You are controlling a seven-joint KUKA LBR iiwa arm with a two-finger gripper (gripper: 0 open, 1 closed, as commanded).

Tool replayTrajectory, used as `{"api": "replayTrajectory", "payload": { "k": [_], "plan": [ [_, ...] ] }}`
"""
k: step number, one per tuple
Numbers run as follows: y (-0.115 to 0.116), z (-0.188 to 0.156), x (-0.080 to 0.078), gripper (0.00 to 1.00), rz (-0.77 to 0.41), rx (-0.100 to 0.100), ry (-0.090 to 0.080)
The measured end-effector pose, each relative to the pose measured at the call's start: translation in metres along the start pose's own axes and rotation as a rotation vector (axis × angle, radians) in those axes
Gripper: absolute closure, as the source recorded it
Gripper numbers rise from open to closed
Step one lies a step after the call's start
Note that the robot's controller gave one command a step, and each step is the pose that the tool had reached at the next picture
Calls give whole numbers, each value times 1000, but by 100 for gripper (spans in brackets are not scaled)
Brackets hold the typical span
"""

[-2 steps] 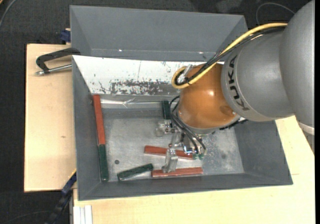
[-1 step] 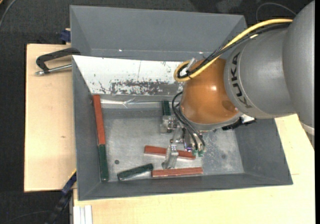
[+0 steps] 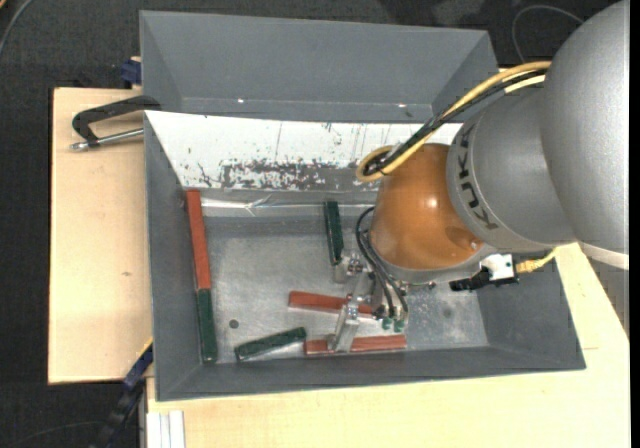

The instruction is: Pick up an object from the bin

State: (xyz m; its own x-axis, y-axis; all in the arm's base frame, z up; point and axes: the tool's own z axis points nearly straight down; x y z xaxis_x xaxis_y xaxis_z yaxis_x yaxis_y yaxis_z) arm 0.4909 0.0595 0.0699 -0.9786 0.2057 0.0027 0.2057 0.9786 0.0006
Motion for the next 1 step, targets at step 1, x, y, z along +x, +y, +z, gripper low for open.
{"api": "replayTrajectory", "payload": {
  "k": [1],
  "plan": [
    [34, -1, 5, 0, -116, -2, -8]
  ]
}}
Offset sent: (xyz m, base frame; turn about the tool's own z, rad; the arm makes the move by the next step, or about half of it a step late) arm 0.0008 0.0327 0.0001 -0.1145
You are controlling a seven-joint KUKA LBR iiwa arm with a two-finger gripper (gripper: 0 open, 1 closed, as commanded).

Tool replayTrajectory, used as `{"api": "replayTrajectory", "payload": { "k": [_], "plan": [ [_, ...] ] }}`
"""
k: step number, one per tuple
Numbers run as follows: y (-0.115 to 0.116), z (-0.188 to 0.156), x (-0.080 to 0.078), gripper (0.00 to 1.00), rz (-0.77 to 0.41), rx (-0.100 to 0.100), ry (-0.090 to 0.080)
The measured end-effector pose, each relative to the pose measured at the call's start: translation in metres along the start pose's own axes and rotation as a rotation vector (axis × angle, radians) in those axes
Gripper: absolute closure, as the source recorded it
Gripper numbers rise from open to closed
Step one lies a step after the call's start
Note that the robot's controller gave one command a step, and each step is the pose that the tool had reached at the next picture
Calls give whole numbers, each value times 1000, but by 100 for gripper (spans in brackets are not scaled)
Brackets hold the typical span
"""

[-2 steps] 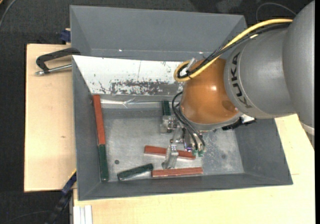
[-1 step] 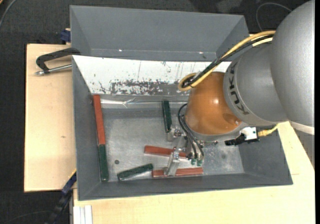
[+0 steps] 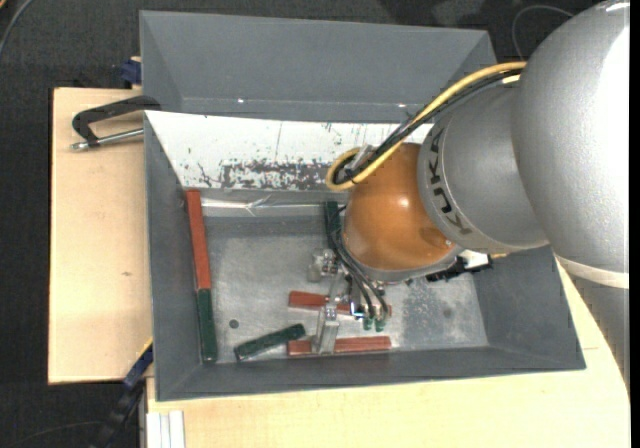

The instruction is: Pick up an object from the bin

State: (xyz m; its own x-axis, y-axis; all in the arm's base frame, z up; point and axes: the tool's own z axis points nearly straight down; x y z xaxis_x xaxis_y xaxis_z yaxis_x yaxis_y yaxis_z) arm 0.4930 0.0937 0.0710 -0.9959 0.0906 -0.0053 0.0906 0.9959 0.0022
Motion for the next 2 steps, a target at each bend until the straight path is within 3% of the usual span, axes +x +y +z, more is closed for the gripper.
{"api": "replayTrajectory", "payload": {
  "k": [1, 2],
  "plan": [
    [-1, 1, 1, 100, 2, 1, 4],
    [0, -2, 0, 100, 2, 1, 2]
  ]
}}
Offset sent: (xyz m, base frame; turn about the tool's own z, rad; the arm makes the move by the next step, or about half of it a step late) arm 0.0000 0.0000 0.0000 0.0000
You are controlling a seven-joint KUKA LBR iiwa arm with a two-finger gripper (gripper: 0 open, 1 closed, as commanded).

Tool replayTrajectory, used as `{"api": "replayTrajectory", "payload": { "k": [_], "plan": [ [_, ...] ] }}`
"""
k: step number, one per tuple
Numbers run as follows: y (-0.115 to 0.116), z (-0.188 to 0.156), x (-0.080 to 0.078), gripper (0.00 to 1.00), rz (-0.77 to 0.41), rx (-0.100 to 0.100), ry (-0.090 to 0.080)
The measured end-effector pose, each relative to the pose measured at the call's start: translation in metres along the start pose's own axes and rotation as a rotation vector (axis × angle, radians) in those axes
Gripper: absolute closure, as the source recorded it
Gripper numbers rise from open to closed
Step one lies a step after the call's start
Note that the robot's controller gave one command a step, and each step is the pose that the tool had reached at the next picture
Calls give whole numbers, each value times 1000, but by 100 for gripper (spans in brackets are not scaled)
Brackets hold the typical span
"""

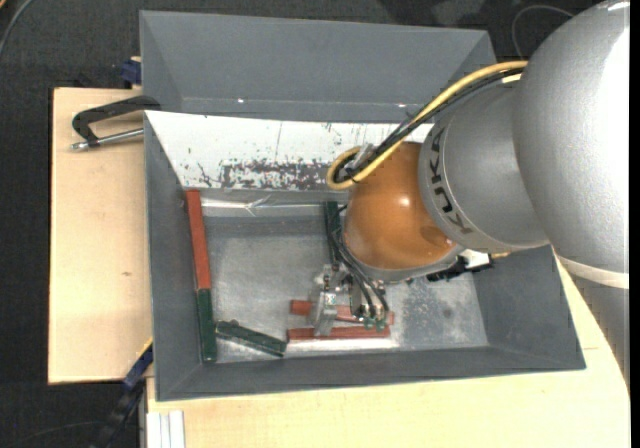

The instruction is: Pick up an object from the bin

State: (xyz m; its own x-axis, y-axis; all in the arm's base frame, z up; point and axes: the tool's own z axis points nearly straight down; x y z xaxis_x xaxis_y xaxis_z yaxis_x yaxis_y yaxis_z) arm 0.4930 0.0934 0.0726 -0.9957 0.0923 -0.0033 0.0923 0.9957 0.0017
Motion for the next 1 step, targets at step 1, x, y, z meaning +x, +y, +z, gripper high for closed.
{"api": "replayTrajectory", "payload": {
  "k": [1],
  "plan": [
    [1, -62, -2, 100, -1, -2, -6]
  ]
}}
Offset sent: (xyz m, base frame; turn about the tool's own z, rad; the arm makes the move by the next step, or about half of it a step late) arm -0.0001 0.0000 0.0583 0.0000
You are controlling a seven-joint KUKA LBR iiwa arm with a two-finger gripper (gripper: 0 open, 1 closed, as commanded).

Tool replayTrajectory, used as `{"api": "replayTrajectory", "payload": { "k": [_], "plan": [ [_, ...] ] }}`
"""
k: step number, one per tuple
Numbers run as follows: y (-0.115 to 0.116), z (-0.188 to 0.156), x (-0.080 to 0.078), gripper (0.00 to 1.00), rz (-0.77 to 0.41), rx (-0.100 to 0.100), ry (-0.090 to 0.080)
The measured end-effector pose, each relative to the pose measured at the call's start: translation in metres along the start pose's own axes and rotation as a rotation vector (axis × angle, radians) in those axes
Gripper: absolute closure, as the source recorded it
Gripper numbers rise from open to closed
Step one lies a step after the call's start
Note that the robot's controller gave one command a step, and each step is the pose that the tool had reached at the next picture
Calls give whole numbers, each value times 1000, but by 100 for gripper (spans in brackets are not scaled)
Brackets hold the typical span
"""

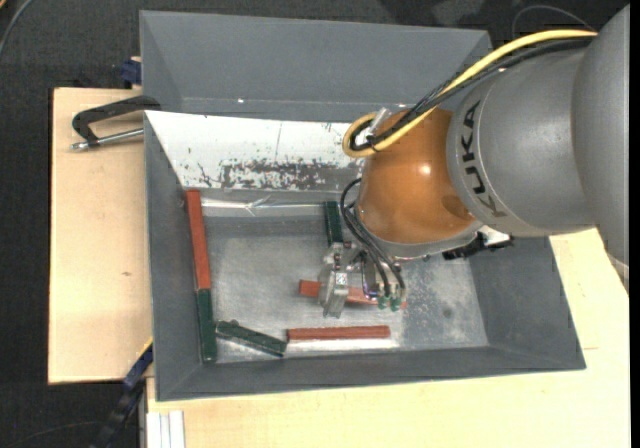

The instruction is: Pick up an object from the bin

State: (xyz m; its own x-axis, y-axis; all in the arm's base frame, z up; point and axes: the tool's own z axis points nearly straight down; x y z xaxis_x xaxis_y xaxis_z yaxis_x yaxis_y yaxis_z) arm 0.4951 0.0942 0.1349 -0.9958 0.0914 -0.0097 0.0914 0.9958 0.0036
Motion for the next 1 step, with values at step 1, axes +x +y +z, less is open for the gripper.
{"api": "replayTrajectory", "payload": {
  "k": [1],
  "plan": [
    [1, -48, -3, 100, -1, 0, 0]
  ]
}}
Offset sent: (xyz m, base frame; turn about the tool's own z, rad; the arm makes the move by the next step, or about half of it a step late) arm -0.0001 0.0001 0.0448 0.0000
